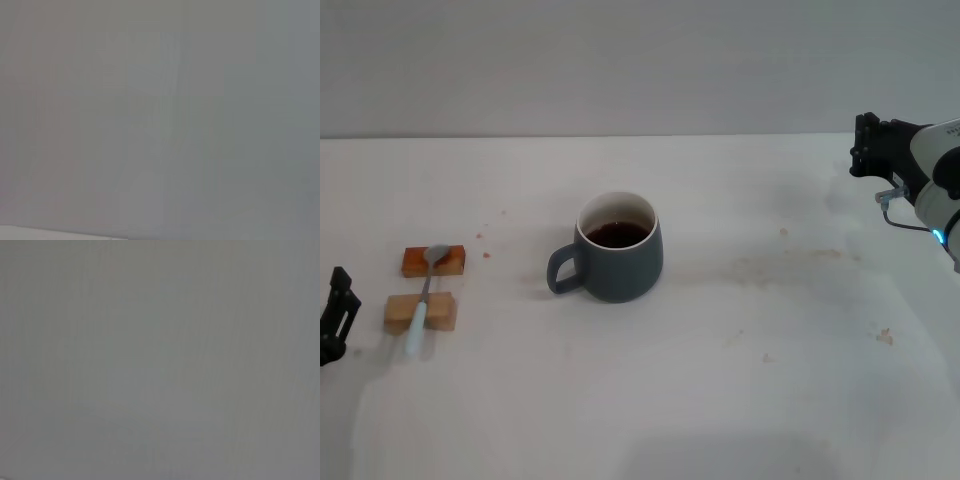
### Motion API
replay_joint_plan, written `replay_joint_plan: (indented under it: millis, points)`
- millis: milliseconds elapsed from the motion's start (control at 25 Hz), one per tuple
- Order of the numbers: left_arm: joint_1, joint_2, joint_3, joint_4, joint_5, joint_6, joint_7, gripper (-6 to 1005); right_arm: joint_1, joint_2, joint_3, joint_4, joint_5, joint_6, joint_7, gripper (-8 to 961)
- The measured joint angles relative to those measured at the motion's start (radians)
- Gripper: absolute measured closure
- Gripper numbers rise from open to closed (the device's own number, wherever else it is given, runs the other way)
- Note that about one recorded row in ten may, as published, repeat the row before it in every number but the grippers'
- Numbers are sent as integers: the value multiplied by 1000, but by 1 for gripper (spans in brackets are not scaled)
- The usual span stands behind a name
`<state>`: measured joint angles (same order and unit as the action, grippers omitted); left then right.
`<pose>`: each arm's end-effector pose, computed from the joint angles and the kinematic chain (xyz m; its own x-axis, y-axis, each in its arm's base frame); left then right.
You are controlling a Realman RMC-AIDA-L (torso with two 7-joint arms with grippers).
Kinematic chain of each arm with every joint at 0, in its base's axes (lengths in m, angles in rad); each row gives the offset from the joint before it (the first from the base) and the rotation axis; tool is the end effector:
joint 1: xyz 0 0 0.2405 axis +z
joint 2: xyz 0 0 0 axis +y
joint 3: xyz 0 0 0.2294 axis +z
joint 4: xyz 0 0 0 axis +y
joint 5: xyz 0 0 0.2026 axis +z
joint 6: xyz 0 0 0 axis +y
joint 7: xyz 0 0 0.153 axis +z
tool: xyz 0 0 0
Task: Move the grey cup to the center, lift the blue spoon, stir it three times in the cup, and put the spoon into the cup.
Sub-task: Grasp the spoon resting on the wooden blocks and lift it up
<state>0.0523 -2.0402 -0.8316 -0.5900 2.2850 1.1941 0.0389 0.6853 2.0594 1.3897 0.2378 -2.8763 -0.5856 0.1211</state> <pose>-0.3305 0.2191 0.0007 0.6507 -0.0122 0.7592 0.7582 0.0643 -0.6488 0.2603 0.4175 -0.0145 0.8305 -0.1811 -0.5268 -0.5569 -0.2506 -0.7919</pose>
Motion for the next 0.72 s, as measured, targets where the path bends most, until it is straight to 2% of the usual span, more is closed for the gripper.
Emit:
replay_joint_plan:
  millis: [120, 160, 360, 560, 600, 720]
  points:
    - [16, 7, 2, -36, 0, -18, 13, 173, -2, 0, 0, 0, -1, 0, 0, 916]
    - [47, 21, 5, -109, 1, -53, 29, 173, -2, 0, 0, 0, -2, 0, 0, 916]
    - [69, 28, 13, -165, 3, -82, 54, 174, -6, 1, 2, 0, 0, 0, 0, 915]
    - [73, 27, 13, -176, 4, -92, 62, 175, -9, 0, 35, 3, 0, 0, 0, 916]
    - [86, 23, 8, -229, 4, -154, 100, 175, -8, -1, 39, 2, 0, 0, 0, 916]
    - [99, 1, 7, -259, 2, -187, 157, 176, -5, -4, 42, 2, -2, 7, -1, 916]
